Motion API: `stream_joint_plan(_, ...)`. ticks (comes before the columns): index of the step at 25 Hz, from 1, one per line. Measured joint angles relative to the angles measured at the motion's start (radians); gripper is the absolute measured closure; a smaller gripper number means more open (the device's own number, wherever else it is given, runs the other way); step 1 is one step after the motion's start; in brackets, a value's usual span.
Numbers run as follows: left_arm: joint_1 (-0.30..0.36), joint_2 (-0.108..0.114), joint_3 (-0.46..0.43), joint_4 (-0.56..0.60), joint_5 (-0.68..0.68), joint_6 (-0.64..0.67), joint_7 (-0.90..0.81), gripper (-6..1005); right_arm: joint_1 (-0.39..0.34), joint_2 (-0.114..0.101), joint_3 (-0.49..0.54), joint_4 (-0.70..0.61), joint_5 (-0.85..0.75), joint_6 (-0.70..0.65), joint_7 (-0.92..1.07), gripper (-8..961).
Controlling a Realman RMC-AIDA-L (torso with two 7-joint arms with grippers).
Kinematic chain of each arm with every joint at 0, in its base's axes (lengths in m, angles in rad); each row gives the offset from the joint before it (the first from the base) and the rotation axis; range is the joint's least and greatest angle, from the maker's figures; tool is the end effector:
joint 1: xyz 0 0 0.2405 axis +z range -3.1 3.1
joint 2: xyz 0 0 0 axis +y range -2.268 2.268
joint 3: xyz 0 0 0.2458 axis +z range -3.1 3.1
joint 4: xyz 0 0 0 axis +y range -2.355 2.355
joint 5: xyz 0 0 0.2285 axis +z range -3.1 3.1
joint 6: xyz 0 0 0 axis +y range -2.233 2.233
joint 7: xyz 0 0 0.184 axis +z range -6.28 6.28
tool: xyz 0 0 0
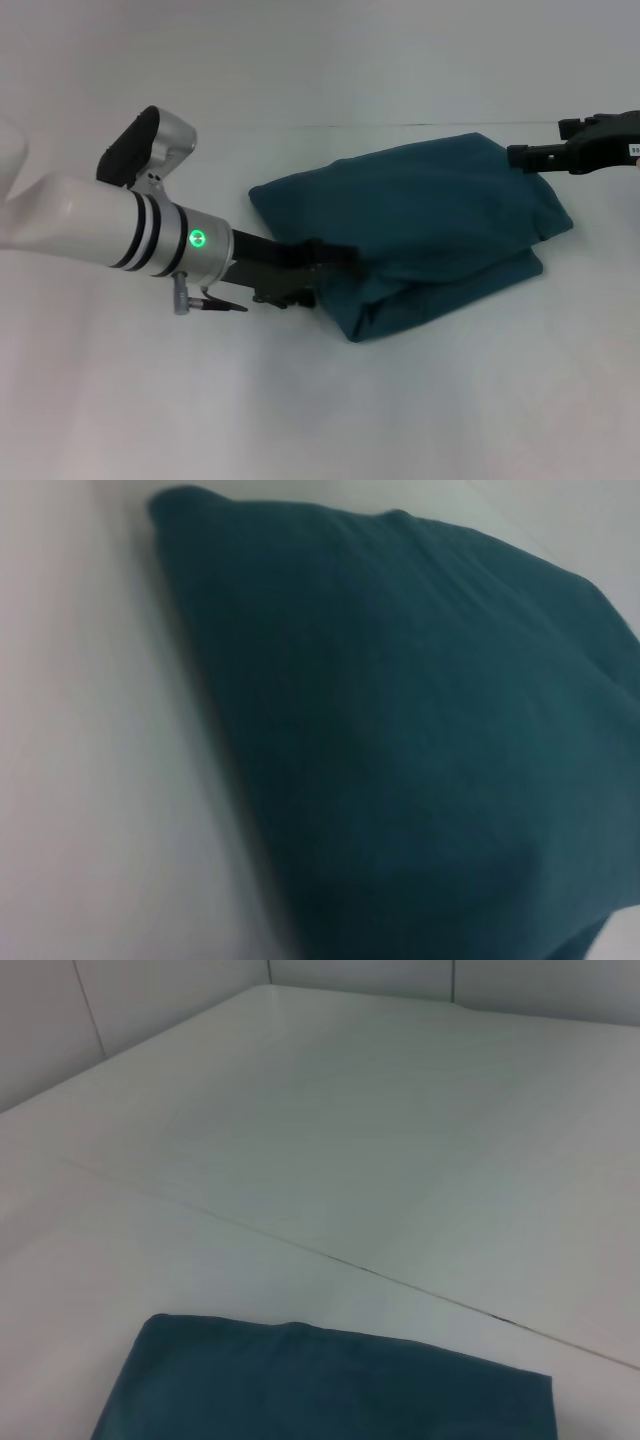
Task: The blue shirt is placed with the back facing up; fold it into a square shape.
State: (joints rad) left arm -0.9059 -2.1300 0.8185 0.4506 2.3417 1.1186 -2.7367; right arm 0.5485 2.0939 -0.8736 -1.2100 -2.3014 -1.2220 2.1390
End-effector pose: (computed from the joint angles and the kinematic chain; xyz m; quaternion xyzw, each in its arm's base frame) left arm -0.1973 0.4194 -0.1197 -0.7138 -0.6893 -0.0934 0.0812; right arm 0.2231 0.4416 0.0558 -0.8787 0.3313 0.0973 0.3298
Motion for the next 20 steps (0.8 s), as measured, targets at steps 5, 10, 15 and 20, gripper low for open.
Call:
stream_joint_plan(5,-0.021,-0.028,0.004,-0.001,-0.008,-0.016,0.007,82,-0.005,0.000,-0.003,0.000,0.004,0.002,-0.008,21)
stream_joint_plan(10,-0.044,-0.034,0.015,-0.035,-0.008,-0.025,0.014,111,-0.010,0.000,-0.004,0.002,0.015,0.003,-0.020,22)
stream_joint_plan(15,-0.040,-0.041,0.016,-0.054,-0.021,-0.033,0.004,220,-0.010,0.000,-0.005,0.004,0.016,0.001,-0.033,24)
stream_joint_plan(20,-0.046,-0.041,0.012,-0.072,-0.026,-0.040,0.003,419,-0.011,0.001,-0.005,0.020,0.026,0.008,-0.051,27)
